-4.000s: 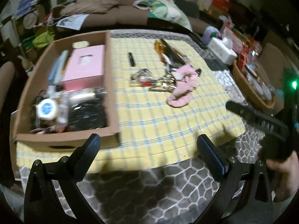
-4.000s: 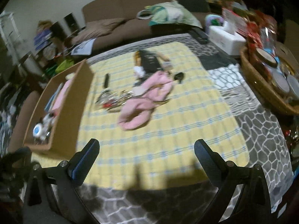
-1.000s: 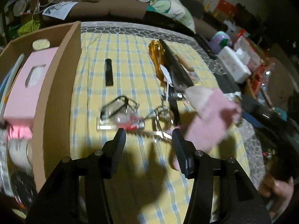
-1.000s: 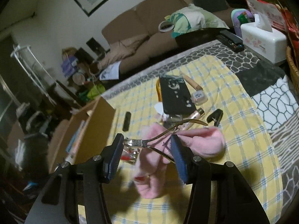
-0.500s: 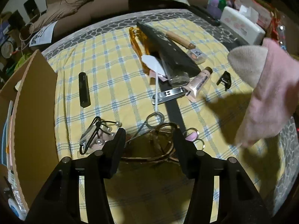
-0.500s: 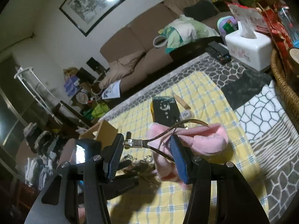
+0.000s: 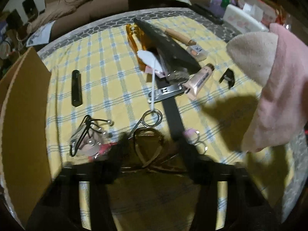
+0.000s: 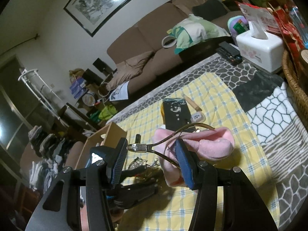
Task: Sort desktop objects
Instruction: 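Grasp the gold hair claw clip with the left tool, then carry the claw clip into the box with left tool while right tool carries nipper and cloth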
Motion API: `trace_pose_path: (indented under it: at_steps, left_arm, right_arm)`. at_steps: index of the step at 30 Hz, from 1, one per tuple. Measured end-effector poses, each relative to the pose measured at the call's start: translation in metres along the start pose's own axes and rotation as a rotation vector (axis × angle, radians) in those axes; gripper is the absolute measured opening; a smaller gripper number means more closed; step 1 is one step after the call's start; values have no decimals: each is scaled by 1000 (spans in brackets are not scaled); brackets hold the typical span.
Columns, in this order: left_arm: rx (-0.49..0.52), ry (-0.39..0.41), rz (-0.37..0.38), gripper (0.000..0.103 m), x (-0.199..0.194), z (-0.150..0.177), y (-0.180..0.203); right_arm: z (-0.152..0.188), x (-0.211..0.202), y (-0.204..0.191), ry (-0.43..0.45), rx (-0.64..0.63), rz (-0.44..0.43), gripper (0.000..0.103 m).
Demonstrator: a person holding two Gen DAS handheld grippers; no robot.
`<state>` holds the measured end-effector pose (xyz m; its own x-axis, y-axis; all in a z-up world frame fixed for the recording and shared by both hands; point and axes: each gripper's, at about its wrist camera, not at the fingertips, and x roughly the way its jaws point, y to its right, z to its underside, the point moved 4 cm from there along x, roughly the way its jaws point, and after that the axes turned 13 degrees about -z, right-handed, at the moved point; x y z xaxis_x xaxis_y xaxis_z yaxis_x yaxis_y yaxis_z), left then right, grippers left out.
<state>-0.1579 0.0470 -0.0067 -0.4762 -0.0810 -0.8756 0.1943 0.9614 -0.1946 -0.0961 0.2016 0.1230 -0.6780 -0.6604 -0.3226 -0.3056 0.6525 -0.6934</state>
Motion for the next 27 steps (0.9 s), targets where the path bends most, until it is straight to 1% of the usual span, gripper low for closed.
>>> trace_pose_path:
  at_steps: [2, 5, 8, 15, 18, 20, 23, 25, 27]
  left_arm:
    - [-9, -4, 9, 29, -1, 0, -1]
    - [-63, 6, 55, 29, -8, 0, -10]
    - [-117, 39, 104, 28, -29, -2, -24]
    - [-173, 146, 155, 28, -95, -13, -59]
    - [-204, 189, 181, 28, -127, -18, -80]
    - [-222, 212, 194, 28, -147, -19, -95]
    - [-253, 259, 184, 28, -180, -15, -127]
    - [-276, 278, 173, 28, -193, -11, -145]
    - [-308, 296, 159, 28, -209, -2, -171]
  right_arm:
    - [1, 2, -3, -2, -3, -5, 53]
    - [1, 5, -5, -5, -6, -13, 53]
    - [0, 7, -9, -7, -11, -20, 53]
    - [-6, 7, -31, 12, -25, -57, 53]
    - [-11, 5, -50, 21, -40, -75, 53]
    - [-14, 5, -68, 33, -53, -103, 53]
    - [-16, 10, -96, 38, -74, -144, 53]
    - [-15, 16, -117, 33, -89, -176, 53]
    - [-11, 24, -136, 22, -103, -207, 53]
